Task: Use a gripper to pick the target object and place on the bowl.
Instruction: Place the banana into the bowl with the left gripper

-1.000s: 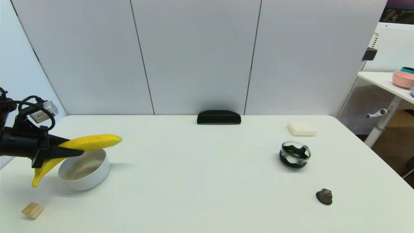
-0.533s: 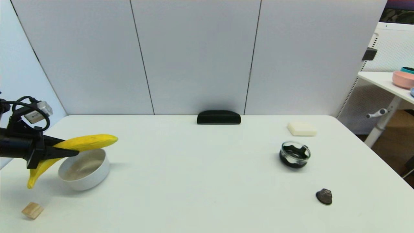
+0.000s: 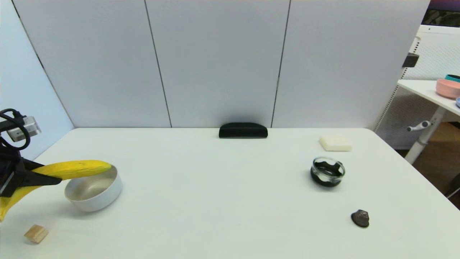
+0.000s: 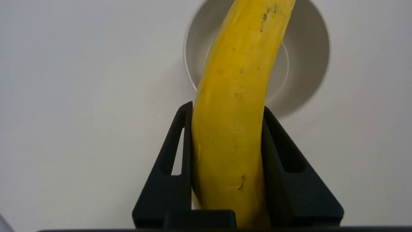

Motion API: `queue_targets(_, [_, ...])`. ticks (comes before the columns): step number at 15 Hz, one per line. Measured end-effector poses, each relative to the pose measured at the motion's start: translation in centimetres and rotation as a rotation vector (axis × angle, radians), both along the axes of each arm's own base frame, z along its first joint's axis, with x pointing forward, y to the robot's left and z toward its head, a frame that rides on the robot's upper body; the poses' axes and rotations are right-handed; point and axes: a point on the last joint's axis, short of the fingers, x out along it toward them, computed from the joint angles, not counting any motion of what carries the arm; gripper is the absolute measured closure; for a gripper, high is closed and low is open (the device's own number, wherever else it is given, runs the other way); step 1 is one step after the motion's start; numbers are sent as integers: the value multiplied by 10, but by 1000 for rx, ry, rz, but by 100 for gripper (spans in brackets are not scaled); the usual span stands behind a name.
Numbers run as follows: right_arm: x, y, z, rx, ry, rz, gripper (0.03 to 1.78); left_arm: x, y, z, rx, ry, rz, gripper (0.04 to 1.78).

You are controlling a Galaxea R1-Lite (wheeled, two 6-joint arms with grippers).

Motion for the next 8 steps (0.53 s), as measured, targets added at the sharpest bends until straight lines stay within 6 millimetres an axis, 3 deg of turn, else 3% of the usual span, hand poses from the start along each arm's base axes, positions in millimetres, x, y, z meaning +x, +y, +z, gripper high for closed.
queue_targets(8, [0, 0, 0, 0, 0, 0, 10, -7, -3, 17, 33, 33, 8, 120])
